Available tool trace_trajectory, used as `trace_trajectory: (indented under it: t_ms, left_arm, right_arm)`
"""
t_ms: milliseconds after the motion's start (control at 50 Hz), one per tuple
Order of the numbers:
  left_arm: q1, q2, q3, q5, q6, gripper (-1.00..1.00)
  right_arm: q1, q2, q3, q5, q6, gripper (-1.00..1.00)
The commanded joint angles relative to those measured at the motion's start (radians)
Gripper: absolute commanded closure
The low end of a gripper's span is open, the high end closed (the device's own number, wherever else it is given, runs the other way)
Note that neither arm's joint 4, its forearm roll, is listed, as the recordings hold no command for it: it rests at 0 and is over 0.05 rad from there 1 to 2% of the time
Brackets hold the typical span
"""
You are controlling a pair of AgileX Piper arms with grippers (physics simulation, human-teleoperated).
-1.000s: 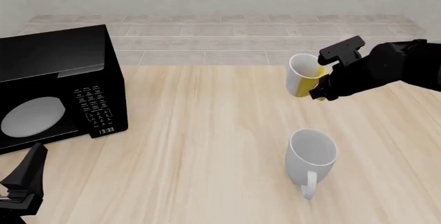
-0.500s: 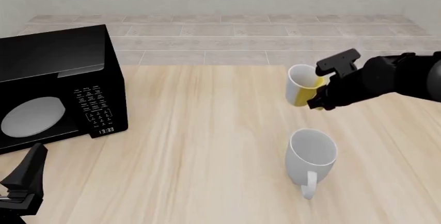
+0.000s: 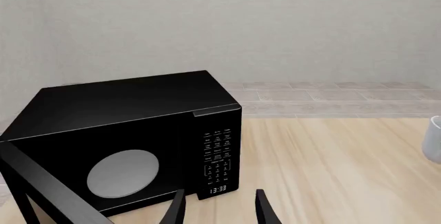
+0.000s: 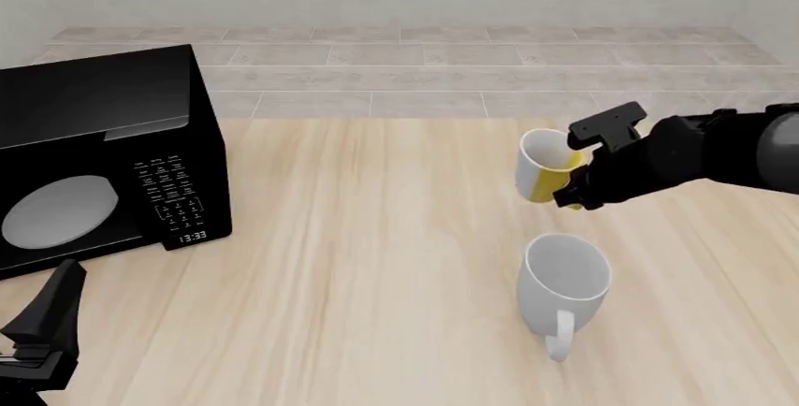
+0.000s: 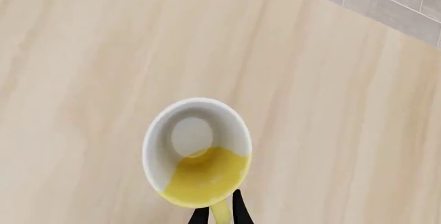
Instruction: Put the yellow and white mug to the front of the white mug.
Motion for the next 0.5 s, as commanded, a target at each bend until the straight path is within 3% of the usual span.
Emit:
trace_trajectory:
  t_ms: [20, 500]
  left_arm:
    - [0.002, 0.000, 0.001, -0.001, 0.000, -1.00]
    - [0.002, 0.000, 0.001, -0.001, 0.000, -1.00]
  right_arm:
    - [-0.008, 0.032, -0.002, -0.026, 0.014, 1.00]
    - [-0.014, 0.104, -0.017, -0.057, 0.014, 1.00]
